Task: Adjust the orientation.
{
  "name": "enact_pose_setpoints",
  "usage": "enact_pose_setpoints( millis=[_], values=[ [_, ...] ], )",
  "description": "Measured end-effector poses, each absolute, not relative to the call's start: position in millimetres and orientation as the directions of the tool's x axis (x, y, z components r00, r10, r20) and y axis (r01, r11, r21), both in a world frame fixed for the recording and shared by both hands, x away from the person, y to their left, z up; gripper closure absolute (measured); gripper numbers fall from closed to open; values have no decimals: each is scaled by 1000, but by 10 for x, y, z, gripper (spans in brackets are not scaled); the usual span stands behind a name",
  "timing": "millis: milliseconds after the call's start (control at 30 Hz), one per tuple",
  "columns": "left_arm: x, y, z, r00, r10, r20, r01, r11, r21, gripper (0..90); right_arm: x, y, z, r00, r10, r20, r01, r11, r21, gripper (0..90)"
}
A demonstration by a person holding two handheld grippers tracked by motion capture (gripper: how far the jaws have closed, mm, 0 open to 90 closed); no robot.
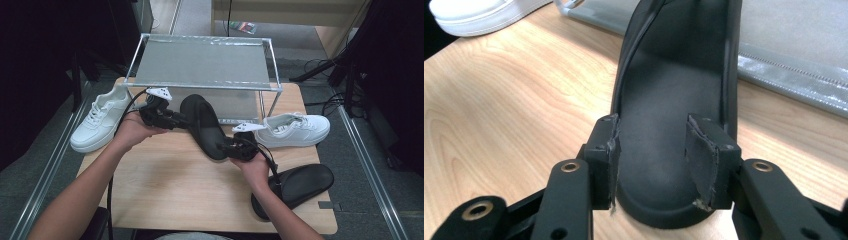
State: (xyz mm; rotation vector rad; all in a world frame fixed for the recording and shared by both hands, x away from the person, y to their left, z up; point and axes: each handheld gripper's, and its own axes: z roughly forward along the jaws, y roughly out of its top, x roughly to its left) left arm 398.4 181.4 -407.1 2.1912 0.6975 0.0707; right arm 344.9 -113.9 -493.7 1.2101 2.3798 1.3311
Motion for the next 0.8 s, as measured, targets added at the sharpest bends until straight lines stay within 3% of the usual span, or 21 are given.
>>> enact_pose_setpoints(
  millis=[200, 333, 433, 800],
  values=[
    [4159, 1787, -3919, 845, 512, -154, 447, -519, 729, 819, 3383, -1160, -5002, -672, 707, 222, 570, 301, 765, 675],
    [4245, 1768, -3782, 851, 505, -148, 432, -511, 743, 881, 3318, -1192, -5014, -676, 704, 219, 567, 306, 765, 849],
    [4312, 1735, -3630, 854, 507, -114, 413, -530, 740, 898, 3299, -1222, -5033, -688, 697, 201, 561, 335, 757, 900],
    [4730, 1731, -3318, 839, 541, -61, 401, -539, 741, 900, 3347, -1203, -5184, -686, 705, 182, 586, 386, 713, 900]
  ],
)
